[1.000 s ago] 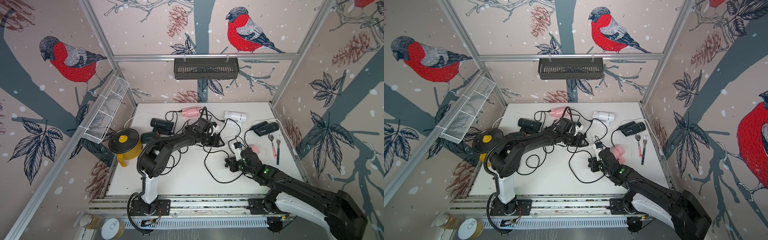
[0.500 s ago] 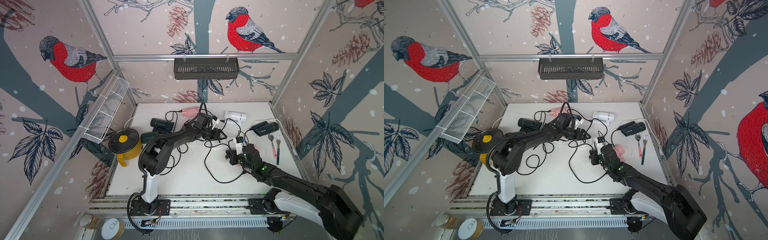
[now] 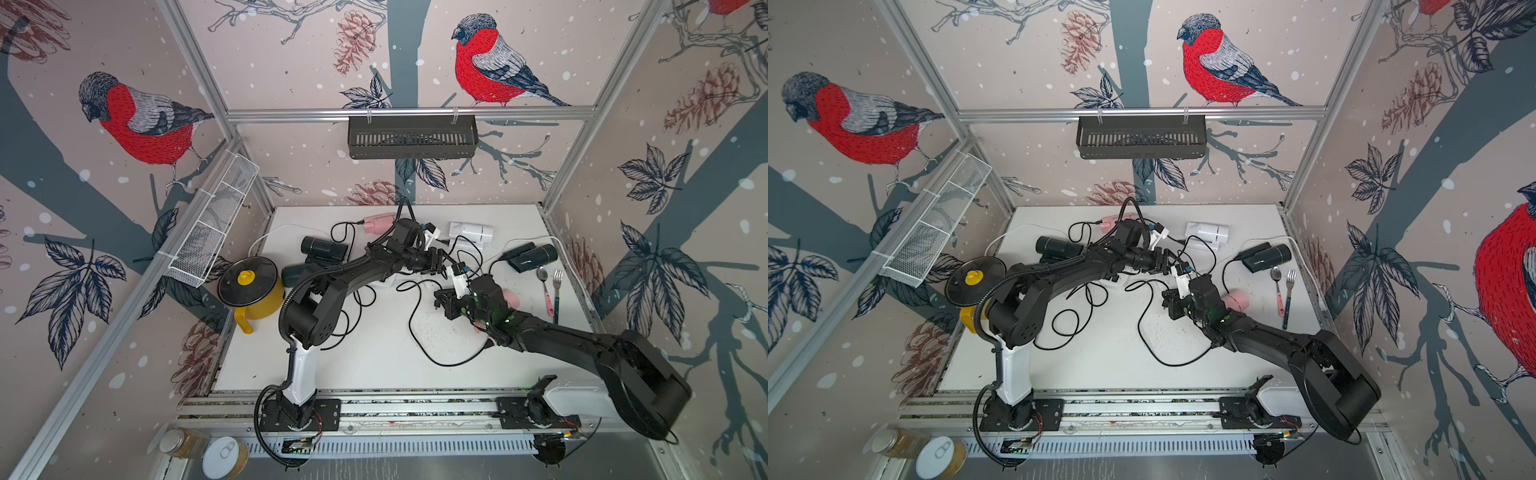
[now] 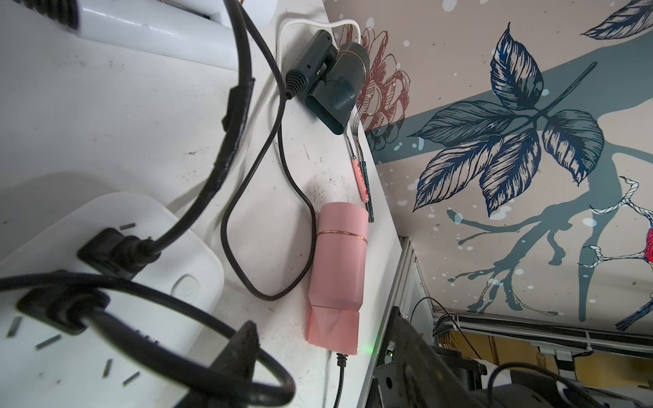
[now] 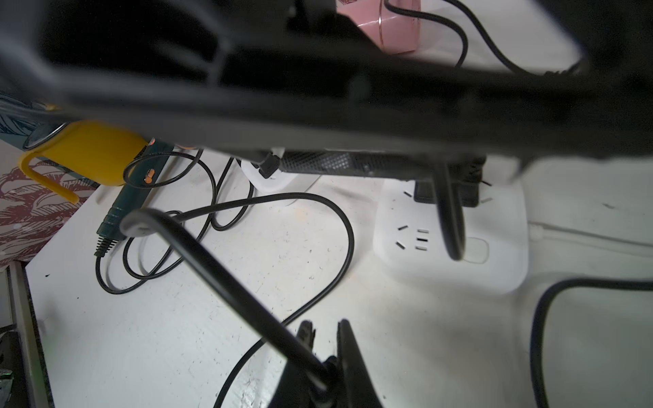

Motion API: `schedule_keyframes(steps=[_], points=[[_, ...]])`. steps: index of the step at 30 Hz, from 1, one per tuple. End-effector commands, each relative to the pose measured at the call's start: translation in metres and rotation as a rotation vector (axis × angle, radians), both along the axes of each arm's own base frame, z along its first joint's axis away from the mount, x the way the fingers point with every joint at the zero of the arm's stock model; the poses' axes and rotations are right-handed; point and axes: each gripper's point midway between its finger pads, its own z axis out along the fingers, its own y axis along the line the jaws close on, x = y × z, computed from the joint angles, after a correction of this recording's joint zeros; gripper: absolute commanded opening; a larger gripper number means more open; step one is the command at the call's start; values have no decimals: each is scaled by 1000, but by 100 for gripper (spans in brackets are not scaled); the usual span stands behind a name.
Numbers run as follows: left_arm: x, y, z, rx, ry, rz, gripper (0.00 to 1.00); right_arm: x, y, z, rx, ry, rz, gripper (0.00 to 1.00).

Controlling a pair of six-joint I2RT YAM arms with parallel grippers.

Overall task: Charge the blow dryers
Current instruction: Adjust the socket at the center of the board.

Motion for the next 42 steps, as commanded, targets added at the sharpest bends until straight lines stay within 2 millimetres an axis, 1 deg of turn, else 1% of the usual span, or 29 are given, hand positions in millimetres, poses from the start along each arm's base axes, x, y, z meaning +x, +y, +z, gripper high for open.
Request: schedule_keyframes(steps=[1,3,5,9,13,16,18,22,27,28,29,33,36,38,39,42], points=[[2,-2,8,-26,-21,-8,62,13,14,13,14,-68,37,4],[3,-1,7,-19,-22,-3,62,23,18,10,-11,-79,38,4],[4,1,5,-11,-19,4,62,35,19,8,-43,-97,20,3],[4,6,6,-2,-23,17,62,54,12,3,-97,-123,-34,3],[1,11,11,14,-42,15,62,51,8,8,-97,-127,-38,3],[-2,16,14,17,-45,22,62,48,-1,11,-106,-130,-56,3],[-6,20,16,16,-47,25,62,43,-1,15,-86,-116,-31,3],[-12,37,21,25,-67,53,62,21,8,23,-17,-71,65,4],[-16,66,42,3,-108,114,63,-2,10,42,68,-58,125,5],[-17,73,47,4,-123,129,64,-6,10,43,74,-50,136,5],[-19,80,53,5,-140,141,64,-10,9,49,85,-51,142,5],[-27,107,78,47,-249,212,64,-21,6,55,109,-25,155,6],[-42,123,96,49,-315,236,64,-28,5,58,137,-5,164,6],[-60,129,104,25,-336,210,62,-32,5,58,158,11,172,6],[-69,130,106,13,-346,193,61,-34,6,59,165,21,178,6],[-102,133,103,-11,-381,126,59,-41,8,61,195,50,204,6]])
